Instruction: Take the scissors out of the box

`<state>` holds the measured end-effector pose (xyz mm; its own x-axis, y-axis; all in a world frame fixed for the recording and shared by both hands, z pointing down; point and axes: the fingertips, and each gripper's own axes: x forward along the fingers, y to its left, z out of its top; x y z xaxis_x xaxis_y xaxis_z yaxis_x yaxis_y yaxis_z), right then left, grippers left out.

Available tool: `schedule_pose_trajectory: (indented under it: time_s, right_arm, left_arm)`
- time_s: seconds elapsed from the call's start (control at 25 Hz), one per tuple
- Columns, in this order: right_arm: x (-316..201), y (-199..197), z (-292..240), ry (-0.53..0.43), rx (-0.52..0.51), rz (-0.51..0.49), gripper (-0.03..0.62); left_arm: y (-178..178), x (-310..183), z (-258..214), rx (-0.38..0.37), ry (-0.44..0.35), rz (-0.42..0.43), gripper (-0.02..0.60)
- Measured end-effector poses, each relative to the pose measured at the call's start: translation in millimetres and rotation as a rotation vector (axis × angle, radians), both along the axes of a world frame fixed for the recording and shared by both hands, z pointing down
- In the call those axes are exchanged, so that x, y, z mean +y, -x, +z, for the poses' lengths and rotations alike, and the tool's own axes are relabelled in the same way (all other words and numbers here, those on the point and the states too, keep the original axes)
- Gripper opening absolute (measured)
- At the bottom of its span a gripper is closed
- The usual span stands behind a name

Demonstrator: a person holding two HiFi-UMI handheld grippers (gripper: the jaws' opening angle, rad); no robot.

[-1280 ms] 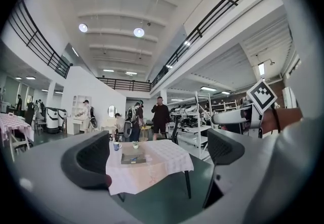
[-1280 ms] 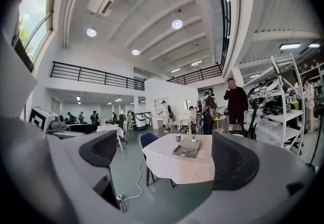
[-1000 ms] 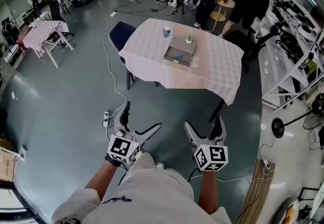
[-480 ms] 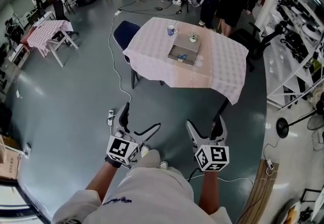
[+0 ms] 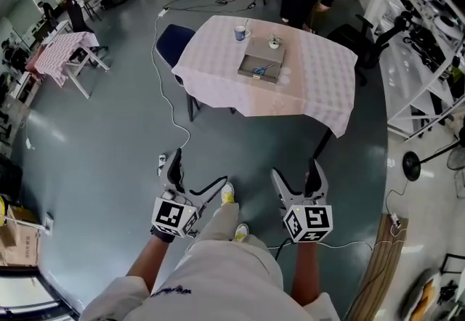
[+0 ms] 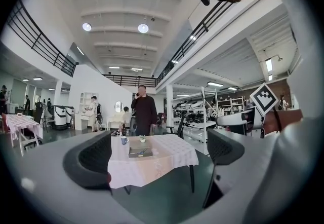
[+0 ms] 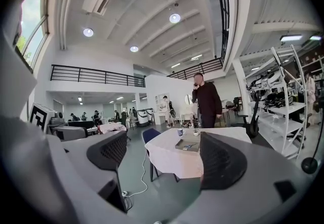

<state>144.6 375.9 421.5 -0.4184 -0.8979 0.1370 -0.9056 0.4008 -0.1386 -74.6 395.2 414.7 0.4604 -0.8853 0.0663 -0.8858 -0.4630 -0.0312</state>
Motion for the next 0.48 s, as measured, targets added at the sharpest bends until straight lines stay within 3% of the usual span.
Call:
schedule_pose_trajectory:
  time_s: [0.32,0.48]
  right_arm:
    - [-32.0,-18.4,14.4,0.052,0.040,0.035,0.423]
    - [-67.8,-9.2,11.0,0.067,0.048,0.030,0.402]
  left_arm:
    - [-17.3,-59.0,16.4,0.018,0.025,0.029,0.584]
    - [-12.6,-94.7,10.6,0.012,0.016,0.039,0.584]
